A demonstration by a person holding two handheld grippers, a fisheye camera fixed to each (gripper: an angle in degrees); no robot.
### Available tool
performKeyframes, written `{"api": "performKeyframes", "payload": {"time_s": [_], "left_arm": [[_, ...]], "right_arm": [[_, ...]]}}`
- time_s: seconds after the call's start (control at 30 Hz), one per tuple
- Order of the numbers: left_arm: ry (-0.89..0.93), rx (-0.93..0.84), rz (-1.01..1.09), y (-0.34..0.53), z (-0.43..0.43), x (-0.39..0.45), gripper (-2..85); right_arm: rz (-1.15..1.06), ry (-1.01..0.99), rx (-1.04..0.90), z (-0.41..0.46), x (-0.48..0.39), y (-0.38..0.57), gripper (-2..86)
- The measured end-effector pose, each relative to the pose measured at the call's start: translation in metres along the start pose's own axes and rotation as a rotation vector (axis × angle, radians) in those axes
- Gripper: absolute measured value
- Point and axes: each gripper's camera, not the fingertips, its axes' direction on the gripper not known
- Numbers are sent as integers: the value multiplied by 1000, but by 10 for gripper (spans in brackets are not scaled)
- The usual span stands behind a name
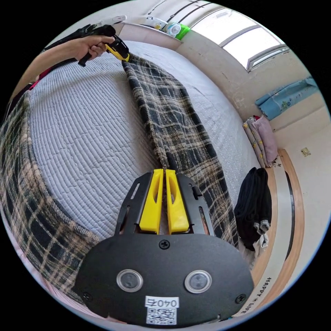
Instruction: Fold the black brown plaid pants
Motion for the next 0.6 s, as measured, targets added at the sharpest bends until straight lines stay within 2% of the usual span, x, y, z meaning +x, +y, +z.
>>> {"api": "performKeyframes", "payload": {"time_s": [0.17, 0.27, 0.33, 0.37, 0.4, 0.47, 0.6], "left_arm": [[-135, -28, 183, 63, -43, 3, -9], [-185, -190, 141, 101, -13, -23, 9], [-175, -148, 102, 113, -18, -34, 29], [-257, -89, 56, 116, -32, -33, 33], [-407, 8, 86, 121, -50, -17, 15], [-566, 123, 201, 131, -65, 24, -1], [-381, 68, 473, 154, -23, 138, -8]], "right_arm": [[-99, -116, 68, -47, -16, 12, -5], [-106, -228, -24, -23, -34, 12, 27], [-92, -280, -65, -18, -33, 12, 41], [-64, -292, -15, -34, -21, 15, 35], [-37, -295, 27, -45, -12, 19, 27], [85, -312, 196, -77, 35, 40, 0], [181, -377, 90, -51, 74, 44, -8]]}}
